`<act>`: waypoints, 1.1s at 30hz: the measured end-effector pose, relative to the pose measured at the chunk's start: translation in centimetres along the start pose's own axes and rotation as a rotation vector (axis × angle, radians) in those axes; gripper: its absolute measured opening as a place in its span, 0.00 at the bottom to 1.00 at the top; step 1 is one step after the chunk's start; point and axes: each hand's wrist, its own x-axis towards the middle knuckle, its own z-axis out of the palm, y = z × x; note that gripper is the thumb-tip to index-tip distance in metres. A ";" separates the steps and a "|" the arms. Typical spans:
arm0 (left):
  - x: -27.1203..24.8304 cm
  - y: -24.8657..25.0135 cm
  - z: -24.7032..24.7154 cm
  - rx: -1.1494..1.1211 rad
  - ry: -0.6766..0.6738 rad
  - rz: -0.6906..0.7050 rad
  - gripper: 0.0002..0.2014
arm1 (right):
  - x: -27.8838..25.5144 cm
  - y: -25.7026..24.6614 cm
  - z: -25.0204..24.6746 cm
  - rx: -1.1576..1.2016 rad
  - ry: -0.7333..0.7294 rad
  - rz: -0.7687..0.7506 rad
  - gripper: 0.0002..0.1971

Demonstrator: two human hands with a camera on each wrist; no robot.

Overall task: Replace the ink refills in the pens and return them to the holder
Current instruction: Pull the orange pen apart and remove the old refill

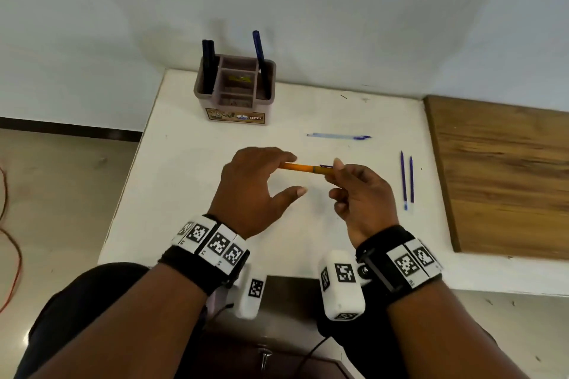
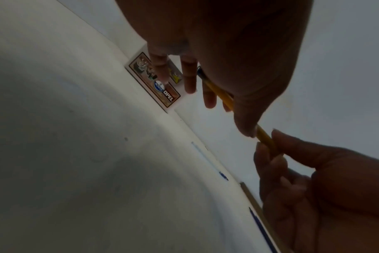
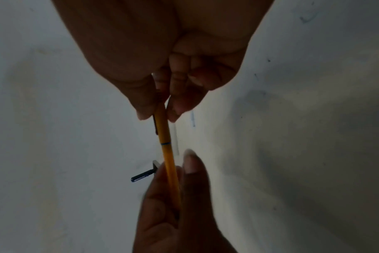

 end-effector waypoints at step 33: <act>3.9 -2.8 -0.7 -0.407 -0.052 -0.204 0.06 | 6.5 2.6 -0.2 -1.016 -0.044 -0.451 0.06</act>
